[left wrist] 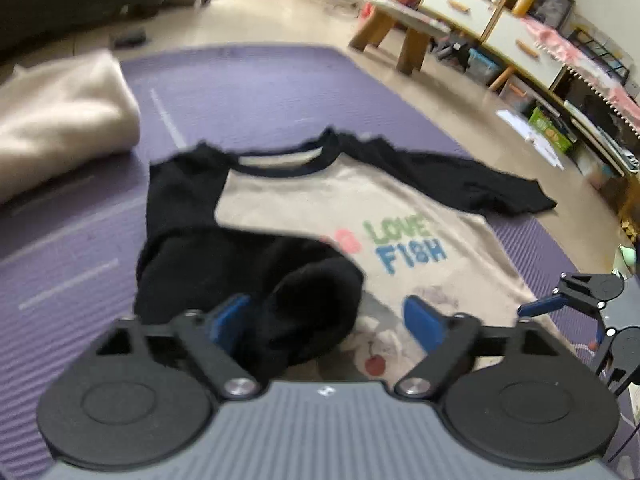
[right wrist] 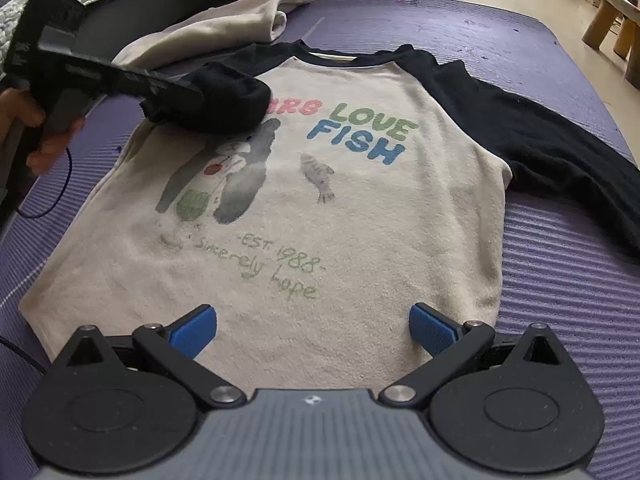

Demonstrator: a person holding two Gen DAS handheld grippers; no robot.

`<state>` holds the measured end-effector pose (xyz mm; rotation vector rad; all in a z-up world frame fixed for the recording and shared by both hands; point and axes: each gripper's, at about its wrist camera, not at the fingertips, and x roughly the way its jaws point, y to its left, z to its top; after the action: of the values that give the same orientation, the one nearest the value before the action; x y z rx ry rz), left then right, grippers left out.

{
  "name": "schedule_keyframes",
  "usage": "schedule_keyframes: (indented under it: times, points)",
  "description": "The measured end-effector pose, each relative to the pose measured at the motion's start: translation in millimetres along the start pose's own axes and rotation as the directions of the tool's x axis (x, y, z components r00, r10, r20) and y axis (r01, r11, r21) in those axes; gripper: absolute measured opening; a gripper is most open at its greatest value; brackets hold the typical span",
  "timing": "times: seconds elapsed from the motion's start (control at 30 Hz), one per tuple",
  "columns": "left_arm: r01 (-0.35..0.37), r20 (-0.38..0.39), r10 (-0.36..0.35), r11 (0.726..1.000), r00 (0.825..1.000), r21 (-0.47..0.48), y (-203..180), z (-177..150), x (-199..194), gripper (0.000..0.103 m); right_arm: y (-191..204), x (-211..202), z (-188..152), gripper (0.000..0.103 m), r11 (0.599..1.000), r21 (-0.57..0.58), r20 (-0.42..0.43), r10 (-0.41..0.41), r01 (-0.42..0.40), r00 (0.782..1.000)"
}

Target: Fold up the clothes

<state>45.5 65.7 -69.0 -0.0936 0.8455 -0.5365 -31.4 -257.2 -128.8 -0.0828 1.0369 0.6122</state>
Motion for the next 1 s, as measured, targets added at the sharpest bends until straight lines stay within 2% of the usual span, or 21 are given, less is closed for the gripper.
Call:
schedule_keyframes:
  times: [0.03,0.1,0.13,0.2,0.3,0.37,0.4,0.47,0.57,0.63,0.73,0.83,0.87,1.0]
  points:
    - [-0.023,0.033,0.023,1.000,0.999,-0.019,6,1,-7,0.100,1,0,0,0.102,1.000,-0.008,-0.002,-0.002,0.002,1.000]
    - [-0.073,0.065,0.077,0.995,0.995,-0.075,17,3,-12,0.101,3,0,1,0.102,1.000,-0.021,-0.011,-0.007,0.007,1.000]
    - [-0.113,0.062,0.122,0.984,0.991,-0.138,31,5,-13,0.102,3,1,2,0.102,1.000,-0.023,-0.016,-0.009,0.009,1.000]
    - [-0.153,0.010,0.160,0.960,0.987,-0.232,53,5,-9,0.102,3,0,8,0.102,1.000,-0.011,-0.010,-0.002,0.001,1.000]
    - [-0.168,-0.067,0.155,0.907,0.986,-0.385,83,-5,2,0.092,2,-4,26,0.102,1.000,-0.022,0.028,0.002,-0.001,1.000]
    - [-0.136,-0.044,0.131,0.863,0.990,-0.487,98,-15,0,0.083,2,-5,41,0.102,0.999,-0.042,0.054,0.002,0.000,0.999]
    - [-0.124,-0.027,0.129,0.851,0.991,-0.510,101,-17,-2,0.076,2,-5,50,0.102,0.999,-0.050,0.065,0.004,-0.001,0.998]
    - [-0.104,-0.027,0.107,0.823,0.994,-0.559,108,-20,-3,0.029,4,-3,66,0.102,0.998,-0.061,0.083,0.016,-0.011,0.996]
    - [-0.089,-0.022,0.096,0.790,0.995,-0.607,110,-23,-5,0.019,10,1,92,0.102,0.994,-0.100,0.100,0.052,-0.042,0.994]
    - [-0.088,-0.007,0.104,0.797,0.995,-0.597,105,-22,-10,0.018,22,6,119,0.102,0.986,-0.156,0.129,0.085,-0.064,0.988]
    - [-0.081,0.041,0.125,0.828,0.991,-0.555,91,-18,-18,0.017,41,16,153,0.102,0.978,-0.183,0.187,0.139,-0.104,0.973]
    - [-0.065,0.080,0.125,0.850,0.989,-0.522,82,-12,-25,0.018,55,35,186,0.100,0.982,-0.168,0.264,0.133,-0.090,0.955]
    - [-0.059,0.093,0.122,0.860,0.988,-0.506,78,-10,-29,0.018,56,41,191,0.096,0.983,-0.155,0.266,0.137,-0.098,0.954]
    - [-0.066,0.114,0.127,0.900,0.985,-0.432,69,-5,-38,0.018,61,57,198,0.069,0.978,-0.166,0.248,0.168,-0.129,0.954]
